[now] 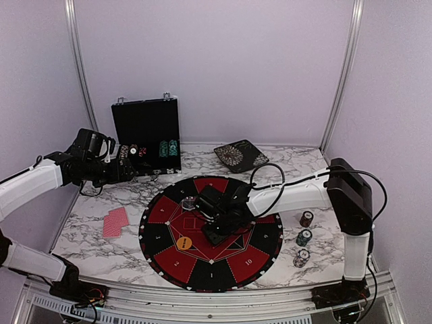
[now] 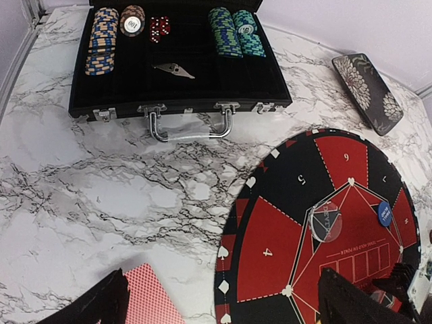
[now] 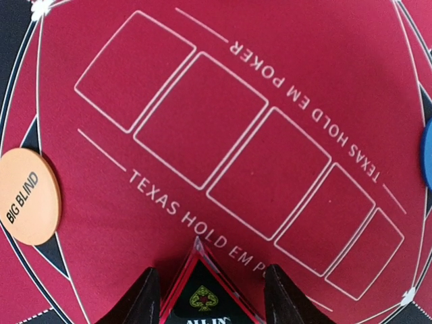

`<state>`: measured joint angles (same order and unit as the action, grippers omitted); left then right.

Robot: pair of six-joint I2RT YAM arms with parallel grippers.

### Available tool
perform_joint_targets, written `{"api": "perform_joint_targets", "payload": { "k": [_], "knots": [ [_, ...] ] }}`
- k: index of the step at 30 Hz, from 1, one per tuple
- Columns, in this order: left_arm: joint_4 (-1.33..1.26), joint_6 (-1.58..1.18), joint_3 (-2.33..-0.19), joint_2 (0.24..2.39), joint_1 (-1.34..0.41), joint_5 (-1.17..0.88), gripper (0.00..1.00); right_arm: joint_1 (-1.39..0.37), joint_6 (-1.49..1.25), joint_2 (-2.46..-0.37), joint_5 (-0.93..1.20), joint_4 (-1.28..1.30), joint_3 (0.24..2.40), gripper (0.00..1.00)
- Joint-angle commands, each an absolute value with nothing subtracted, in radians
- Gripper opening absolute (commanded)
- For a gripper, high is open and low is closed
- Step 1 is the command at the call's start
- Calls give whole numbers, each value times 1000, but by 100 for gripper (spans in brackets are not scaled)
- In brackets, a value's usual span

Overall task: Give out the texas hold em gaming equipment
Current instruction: Pick up the all-in button from position 10.

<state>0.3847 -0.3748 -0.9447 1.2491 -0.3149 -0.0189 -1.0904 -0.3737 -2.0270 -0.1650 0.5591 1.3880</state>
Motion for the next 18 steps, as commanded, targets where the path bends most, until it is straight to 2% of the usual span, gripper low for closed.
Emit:
{"api": "perform_joint_targets", "payload": {
  "k": [1, 18],
  "knots": [
    [368, -375, -939, 1258, -308, -32, 99, -1117, -402, -1993, -155, 561, 1370, 49],
    [362, -374, -935, 1264, -308, -51, 99, -1113, -447, -1931, -188, 560, 1269, 49]
  ]
}}
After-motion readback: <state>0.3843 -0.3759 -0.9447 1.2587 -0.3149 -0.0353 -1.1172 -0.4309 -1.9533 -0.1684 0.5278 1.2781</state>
